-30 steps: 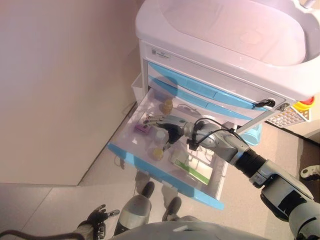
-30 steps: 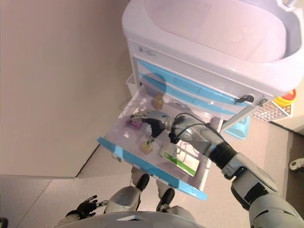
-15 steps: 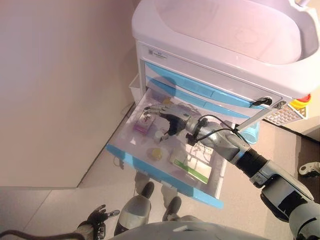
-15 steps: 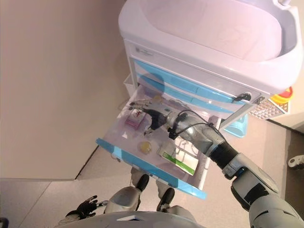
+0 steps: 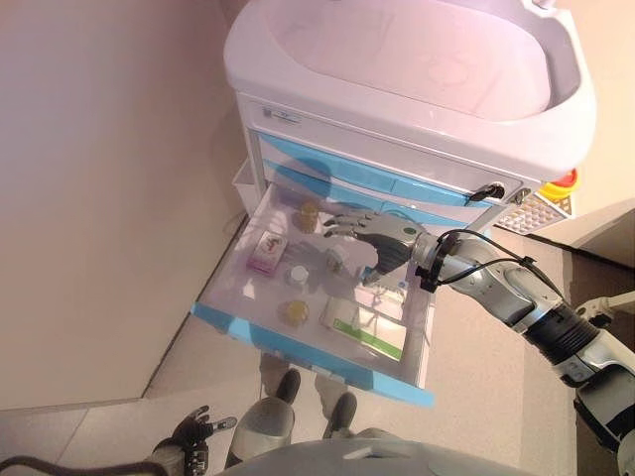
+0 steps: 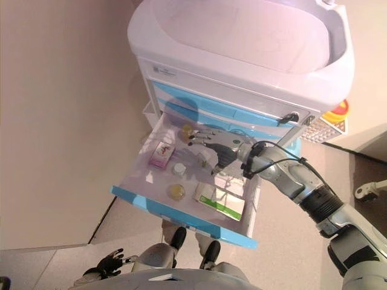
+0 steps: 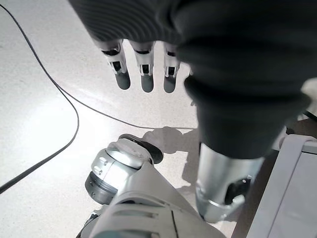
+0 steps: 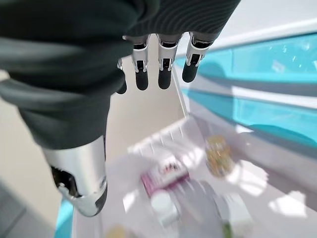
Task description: Open the drawer and pick up the medicine
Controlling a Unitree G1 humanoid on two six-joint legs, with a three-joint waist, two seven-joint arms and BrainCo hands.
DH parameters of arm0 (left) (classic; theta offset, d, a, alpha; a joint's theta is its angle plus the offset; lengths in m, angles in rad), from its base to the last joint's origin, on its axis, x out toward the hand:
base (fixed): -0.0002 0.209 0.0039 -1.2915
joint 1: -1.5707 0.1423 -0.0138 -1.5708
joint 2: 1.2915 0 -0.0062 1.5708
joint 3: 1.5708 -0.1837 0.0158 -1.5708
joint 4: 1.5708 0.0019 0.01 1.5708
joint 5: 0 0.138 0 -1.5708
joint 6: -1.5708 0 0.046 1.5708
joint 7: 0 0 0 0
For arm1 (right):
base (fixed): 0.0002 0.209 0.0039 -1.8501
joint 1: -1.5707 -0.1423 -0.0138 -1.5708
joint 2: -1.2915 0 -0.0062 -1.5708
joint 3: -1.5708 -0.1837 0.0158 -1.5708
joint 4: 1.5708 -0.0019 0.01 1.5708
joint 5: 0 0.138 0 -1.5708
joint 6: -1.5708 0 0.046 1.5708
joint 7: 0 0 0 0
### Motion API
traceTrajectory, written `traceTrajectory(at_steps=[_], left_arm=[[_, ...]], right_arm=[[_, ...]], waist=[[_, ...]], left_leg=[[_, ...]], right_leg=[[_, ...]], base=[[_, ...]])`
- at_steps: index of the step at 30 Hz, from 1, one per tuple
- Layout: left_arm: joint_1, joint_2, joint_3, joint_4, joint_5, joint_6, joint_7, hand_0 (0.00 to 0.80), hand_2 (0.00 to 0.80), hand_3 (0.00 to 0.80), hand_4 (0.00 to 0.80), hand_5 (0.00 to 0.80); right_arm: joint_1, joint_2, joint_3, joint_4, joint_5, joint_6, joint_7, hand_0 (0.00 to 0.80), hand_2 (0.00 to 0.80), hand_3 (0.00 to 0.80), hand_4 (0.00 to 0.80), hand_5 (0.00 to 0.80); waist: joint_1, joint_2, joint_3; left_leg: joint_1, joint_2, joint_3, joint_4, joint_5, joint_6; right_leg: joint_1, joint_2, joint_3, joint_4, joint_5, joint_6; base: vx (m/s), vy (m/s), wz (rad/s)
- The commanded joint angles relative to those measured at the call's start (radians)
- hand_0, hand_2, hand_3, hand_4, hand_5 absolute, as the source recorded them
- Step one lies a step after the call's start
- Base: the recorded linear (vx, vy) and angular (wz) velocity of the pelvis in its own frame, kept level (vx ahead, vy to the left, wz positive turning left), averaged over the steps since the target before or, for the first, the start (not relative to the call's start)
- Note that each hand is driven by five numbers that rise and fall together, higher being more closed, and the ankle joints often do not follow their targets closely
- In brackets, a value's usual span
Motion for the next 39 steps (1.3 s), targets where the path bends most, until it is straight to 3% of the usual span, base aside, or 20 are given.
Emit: traceTrajectory(at_steps=[1, 3, 13, 23, 39], left_arm=[[-0.008, 0.039, -0.018, 0.028, 0.012, -0.004, 0.003, 0.0, 0.0, 0.0, 0.0, 0.0], [-0.014, 0.044, -0.02, 0.025, 0.013, -0.001, 0.003, 0.0, 0.0, 0.0, 0.0, 0.0], [-0.016, 0.053, -0.027, 0.015, 0.03, 0.002, -0.003, 0.0, 0.0, 0.0, 0.0, 0.0], [-0.028, 0.05, -0.048, 0.003, 0.033, 0.004, -0.005, 0.0, 0.0, 0.0, 0.0, 0.0], [-0.039, 0.052, -0.067, -0.01, 0.041, 0.005, -0.012, 0.0, 0.0, 0.0, 0.0, 0.0]], right_arm=[[-0.07, -0.001, 0.077, -0.051, -0.044, -0.084, -0.014, 0.0, 0.0, 0.0, 0.0, 0.0], [-0.093, -0.009, 0.107, -0.054, -0.073, -0.123, -0.013, 0.0, 0.0, 0.0, 0.0, 0.0], [-0.143, -0.008, 0.168, -0.035, -0.102, -0.134, -0.076, 0.0, 0.0, 0.0, 0.0, 0.0], [-0.162, 0.093, 0.205, 0.096, -0.181, -0.12, -0.151, 0.0, 0.0, 0.0, 0.0, 0.0], [-0.178, 0.207, 0.284, 0.273, -0.243, -0.105, -0.157, 0.0, 0.0, 0.0, 0.0, 0.0]], waist=[[0.016, -0.031, 0.002], [0.02, -0.033, 0.007], [0.041, -0.034, 0.013], [0.063, -0.022, 0.023], [0.098, -0.008, 0.03]], left_leg=[[-0.002, -0.023, 0.022, -0.038, -0.051, -0.017], [-0.004, -0.023, 0.018, -0.041, -0.051, -0.017], [-0.013, -0.026, -0.001, -0.042, -0.045, -0.021], [-0.025, -0.028, -0.018, -0.04, -0.041, -0.024], [-0.044, -0.036, -0.049, -0.041, -0.03, -0.025]], right_leg=[[0.018, 0.01, 0.021, 0.102, -0.095, 0.043], [0.017, 0.011, 0.021, 0.101, -0.095, 0.043], [0.018, 0.011, 0.007, 0.095, -0.097, 0.043], [0.015, 0.008, -0.015, 0.096, -0.099, 0.041], [0.009, 0.002, -0.047, 0.095, -0.1, 0.04]], base=[[0.0, 0.0, 0.0], [-0.024, -0.034, 0.0], [-0.001, -0.003, 0.0], [-0.001, 0.0, 0.04], [0.003, 0.001, 0.06]])
